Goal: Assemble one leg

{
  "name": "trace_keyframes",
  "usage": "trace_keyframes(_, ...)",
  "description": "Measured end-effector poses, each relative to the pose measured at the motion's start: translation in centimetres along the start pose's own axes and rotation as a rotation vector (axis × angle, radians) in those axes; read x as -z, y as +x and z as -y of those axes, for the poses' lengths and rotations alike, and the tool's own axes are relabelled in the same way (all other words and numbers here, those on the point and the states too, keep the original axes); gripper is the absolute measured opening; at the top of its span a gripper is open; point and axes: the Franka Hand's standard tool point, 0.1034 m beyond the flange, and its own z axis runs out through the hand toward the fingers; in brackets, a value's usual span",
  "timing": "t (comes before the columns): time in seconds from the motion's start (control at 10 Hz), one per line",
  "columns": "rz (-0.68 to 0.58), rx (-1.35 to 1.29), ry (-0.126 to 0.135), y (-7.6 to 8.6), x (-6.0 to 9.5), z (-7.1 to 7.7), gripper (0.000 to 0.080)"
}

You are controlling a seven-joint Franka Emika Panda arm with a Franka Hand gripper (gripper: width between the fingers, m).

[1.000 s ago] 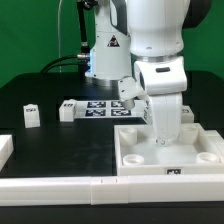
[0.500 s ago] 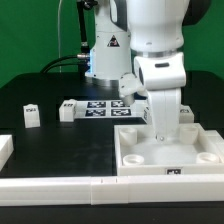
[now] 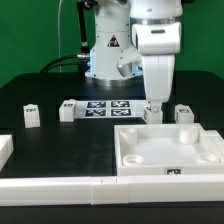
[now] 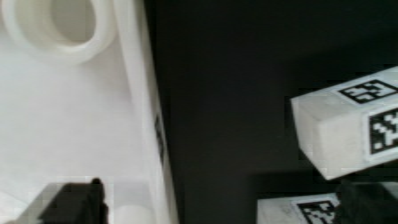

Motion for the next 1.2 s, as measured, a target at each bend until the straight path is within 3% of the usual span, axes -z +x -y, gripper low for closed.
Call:
trace_keyframes(0.2,-0.001,-0.061,0.002,0.0,-0.1,0.0,0.0648)
trace_keyframes(0.5,-0.007,-0.393,0.008,0.1,-0.2,0.1,0.0648)
trace_keyframes(0.7,-0.04,-0.672,-0.01,0.2,-0.7,1.0,0.0648)
trace_keyframes(1.2,-0.051,-1.316,0.034,2.6,-1.7,3.5,0.0648)
